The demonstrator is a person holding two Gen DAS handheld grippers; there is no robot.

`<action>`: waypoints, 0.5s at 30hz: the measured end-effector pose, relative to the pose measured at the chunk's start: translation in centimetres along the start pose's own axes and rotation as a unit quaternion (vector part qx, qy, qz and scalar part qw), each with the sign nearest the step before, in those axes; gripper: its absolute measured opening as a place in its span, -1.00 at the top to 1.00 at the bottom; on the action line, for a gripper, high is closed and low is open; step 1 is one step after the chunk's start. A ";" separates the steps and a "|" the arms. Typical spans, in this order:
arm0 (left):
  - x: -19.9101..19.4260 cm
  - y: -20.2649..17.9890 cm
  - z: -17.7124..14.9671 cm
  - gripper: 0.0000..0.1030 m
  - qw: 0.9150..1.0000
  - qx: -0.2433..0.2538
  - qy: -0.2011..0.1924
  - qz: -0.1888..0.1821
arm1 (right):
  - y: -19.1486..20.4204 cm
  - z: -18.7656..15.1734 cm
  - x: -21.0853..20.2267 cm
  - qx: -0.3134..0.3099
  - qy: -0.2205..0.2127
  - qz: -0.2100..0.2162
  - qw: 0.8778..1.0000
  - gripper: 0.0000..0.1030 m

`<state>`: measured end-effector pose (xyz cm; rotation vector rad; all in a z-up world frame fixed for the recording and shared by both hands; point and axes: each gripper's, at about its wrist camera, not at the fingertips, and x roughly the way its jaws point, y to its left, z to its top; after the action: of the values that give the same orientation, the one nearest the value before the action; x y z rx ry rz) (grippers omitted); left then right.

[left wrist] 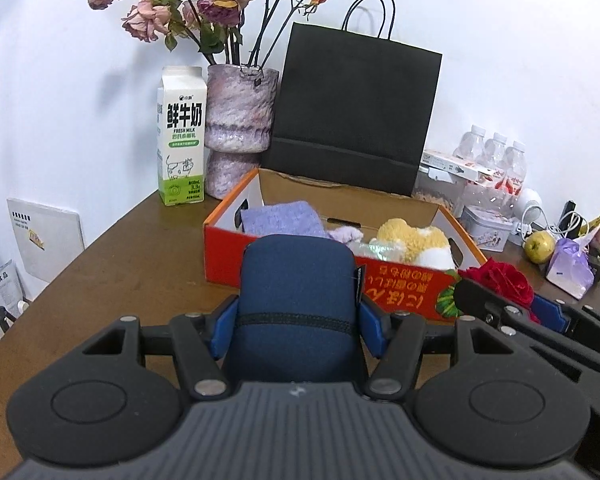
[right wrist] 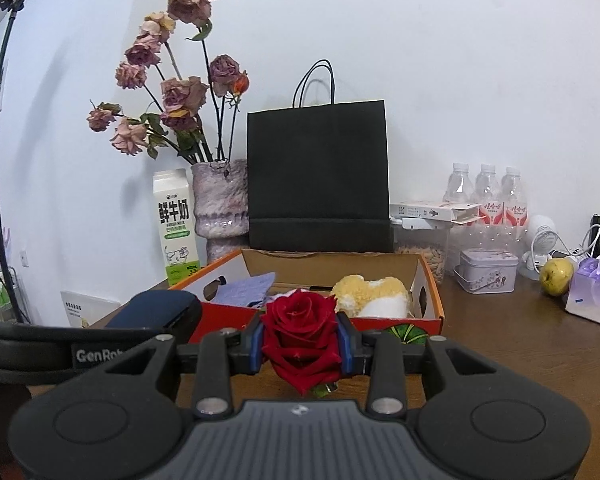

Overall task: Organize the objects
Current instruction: 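Carry the blue case and red rose over the cardboard box with both grippers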

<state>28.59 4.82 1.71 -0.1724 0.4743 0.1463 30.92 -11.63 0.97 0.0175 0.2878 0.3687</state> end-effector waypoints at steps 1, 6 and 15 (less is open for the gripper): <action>0.3 -0.1 0.2 -0.21 1.000 -0.001 -0.001 0.000 | -0.1 0.1 0.2 0.001 -0.001 0.000 1.000 0.35; 1.8 -0.5 1.0 -0.21 1.000 -0.009 0.002 0.002 | -0.7 0.6 2.0 0.007 -0.004 -0.006 1.000 0.35; 4.7 -1.0 2.9 -0.21 1.000 -0.018 -0.008 0.002 | -2.0 1.7 5.4 0.020 -0.012 -0.007 1.000 0.35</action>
<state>34.20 4.89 2.23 -0.2064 0.4567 0.1596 36.90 -11.54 0.99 0.0601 0.2711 0.3488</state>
